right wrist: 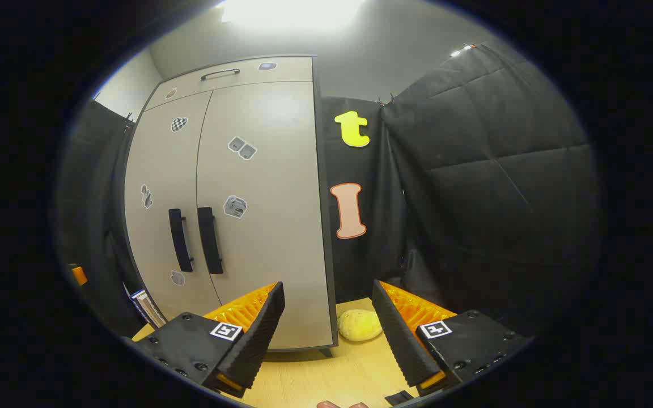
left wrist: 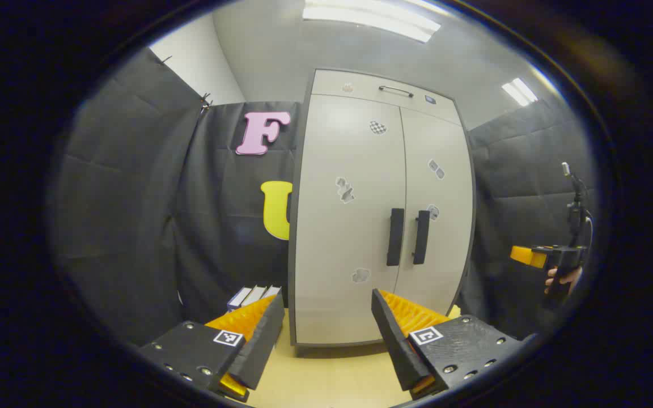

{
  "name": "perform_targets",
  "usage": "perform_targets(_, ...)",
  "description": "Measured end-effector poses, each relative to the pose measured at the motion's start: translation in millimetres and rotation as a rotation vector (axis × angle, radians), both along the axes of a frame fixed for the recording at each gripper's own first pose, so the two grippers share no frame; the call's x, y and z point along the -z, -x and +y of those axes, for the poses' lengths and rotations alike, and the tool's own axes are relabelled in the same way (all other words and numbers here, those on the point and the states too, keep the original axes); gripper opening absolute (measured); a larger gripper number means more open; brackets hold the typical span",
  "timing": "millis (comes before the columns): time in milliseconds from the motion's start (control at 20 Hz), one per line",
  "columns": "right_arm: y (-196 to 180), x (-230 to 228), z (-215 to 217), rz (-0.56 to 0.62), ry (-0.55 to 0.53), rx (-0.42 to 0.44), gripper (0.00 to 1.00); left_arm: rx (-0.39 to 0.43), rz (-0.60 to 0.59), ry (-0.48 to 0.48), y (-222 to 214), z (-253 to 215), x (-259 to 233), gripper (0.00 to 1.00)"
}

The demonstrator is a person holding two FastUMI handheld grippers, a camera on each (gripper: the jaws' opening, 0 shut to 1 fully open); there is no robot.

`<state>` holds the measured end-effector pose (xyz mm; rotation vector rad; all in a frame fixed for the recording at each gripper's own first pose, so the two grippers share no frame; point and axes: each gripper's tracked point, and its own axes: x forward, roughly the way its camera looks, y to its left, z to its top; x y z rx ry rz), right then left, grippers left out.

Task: Open the right door of the double-door shoe cabinet with the right hand, and open the left door with the left hand.

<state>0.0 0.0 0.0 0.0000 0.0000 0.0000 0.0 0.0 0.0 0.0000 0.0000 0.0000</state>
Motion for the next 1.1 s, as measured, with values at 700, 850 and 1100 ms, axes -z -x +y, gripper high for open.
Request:
perform_targets(700,5.1,6.6,30.3,0.021,-0.008,-0.057,0.98,0.026,0.023,-0.038,7.5,-11.4,12.1,0.90)
perform_targets(850,7.1,6.1,32.8,0.021,-0.002,-0.060,0.98,0.029,0.040,-0.030,10.6,-12.8,19.5,0.91)
perform_targets(1100,5.5,14.5,41.1,0.039,0.038,-0.073,0.98,0.029,0.056,-0.035,13.7,-13.2,30.5,0.91)
